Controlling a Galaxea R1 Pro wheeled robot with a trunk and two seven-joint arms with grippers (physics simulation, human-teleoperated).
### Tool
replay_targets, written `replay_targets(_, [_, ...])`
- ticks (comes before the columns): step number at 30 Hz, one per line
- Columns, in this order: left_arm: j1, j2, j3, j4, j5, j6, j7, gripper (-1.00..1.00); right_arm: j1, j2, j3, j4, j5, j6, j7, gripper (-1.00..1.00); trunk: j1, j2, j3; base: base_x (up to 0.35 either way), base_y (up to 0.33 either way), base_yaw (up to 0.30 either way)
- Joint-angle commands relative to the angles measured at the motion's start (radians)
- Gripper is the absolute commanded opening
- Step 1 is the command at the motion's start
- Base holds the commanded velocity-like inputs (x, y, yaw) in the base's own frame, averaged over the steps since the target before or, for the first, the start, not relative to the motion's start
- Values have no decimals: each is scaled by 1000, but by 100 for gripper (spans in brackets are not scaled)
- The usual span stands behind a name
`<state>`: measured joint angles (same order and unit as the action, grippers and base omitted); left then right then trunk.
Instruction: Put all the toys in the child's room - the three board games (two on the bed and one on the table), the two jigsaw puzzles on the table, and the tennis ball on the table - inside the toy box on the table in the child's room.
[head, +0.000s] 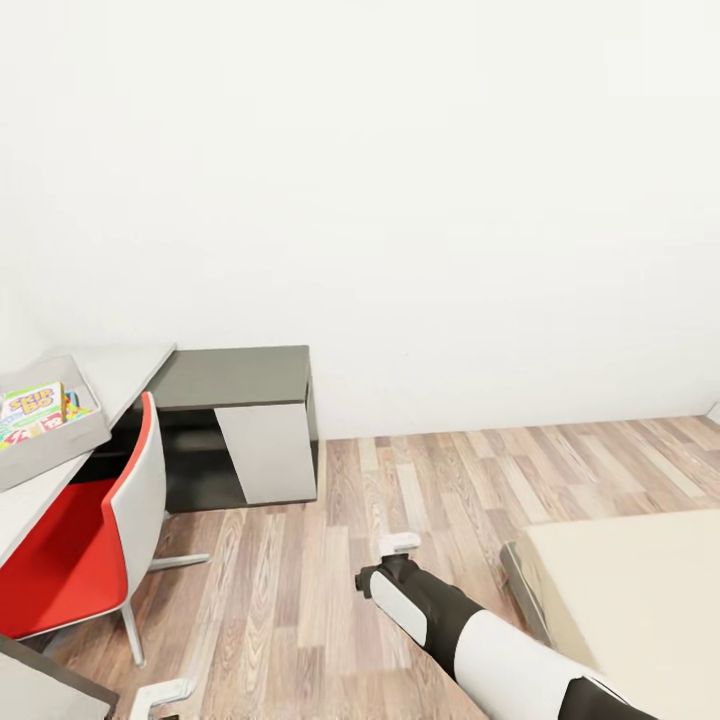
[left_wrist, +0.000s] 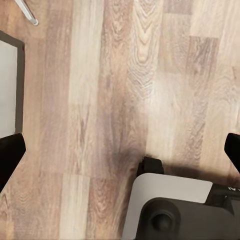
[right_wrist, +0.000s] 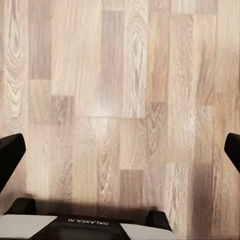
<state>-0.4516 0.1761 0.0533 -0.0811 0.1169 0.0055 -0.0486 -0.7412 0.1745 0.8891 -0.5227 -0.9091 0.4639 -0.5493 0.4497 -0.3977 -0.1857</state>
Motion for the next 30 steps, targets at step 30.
replay_targets(30, [9,-3,3,3,9,-66,-5,100,125,0,17,100,-7,-82,-11,100,0,-2,-14,-46,43,0])
